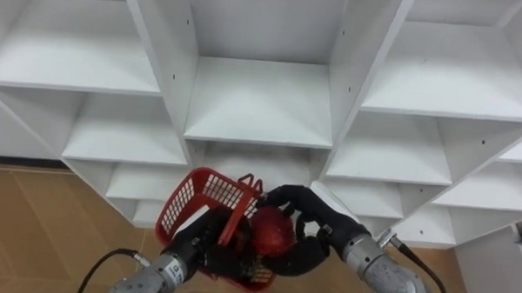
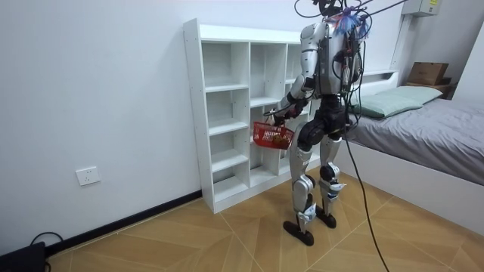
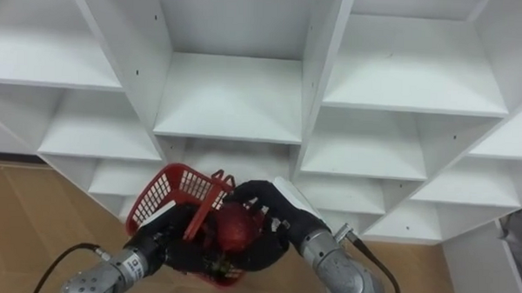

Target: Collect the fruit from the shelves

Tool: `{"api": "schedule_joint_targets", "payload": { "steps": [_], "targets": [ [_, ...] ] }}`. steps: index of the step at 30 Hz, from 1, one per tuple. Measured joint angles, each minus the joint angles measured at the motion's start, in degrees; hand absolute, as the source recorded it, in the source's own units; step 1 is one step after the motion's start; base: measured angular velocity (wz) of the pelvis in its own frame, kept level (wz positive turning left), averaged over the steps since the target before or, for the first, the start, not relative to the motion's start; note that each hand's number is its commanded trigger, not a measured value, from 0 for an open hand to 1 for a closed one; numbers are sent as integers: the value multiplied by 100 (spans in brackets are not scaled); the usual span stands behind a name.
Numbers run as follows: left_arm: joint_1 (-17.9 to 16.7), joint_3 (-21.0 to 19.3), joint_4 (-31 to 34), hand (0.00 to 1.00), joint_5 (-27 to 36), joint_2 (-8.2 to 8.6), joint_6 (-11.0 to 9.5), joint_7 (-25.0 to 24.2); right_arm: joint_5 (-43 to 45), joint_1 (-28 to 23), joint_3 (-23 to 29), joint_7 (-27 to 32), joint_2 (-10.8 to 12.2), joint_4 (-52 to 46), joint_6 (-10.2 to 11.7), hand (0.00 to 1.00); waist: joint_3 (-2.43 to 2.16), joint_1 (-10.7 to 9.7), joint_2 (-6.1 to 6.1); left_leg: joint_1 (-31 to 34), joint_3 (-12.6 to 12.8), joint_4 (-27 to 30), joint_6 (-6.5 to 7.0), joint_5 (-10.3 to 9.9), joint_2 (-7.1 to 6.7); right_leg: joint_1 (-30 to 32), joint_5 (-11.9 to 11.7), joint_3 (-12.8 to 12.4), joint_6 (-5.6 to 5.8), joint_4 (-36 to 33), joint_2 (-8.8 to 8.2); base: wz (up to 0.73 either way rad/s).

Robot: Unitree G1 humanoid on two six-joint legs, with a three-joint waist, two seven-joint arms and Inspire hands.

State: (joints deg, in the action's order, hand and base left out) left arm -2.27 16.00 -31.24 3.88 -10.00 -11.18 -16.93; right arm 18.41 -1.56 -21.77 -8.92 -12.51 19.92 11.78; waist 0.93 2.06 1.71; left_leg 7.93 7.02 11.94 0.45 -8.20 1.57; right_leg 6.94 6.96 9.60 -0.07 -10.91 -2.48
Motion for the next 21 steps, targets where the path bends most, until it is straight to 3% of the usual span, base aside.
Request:
{"api": "schedule_joint_targets", "payload": {
  "steps": [21],
  "targets": [
    [34, 109, 200, 100, 229, 30, 1, -126, 65, 2, -7, 10, 120, 75, -124, 0, 10, -4, -29, 47, -23, 57, 3, -18, 1, 10, 1, -3, 2, 5, 6, 0]
  ]
}}
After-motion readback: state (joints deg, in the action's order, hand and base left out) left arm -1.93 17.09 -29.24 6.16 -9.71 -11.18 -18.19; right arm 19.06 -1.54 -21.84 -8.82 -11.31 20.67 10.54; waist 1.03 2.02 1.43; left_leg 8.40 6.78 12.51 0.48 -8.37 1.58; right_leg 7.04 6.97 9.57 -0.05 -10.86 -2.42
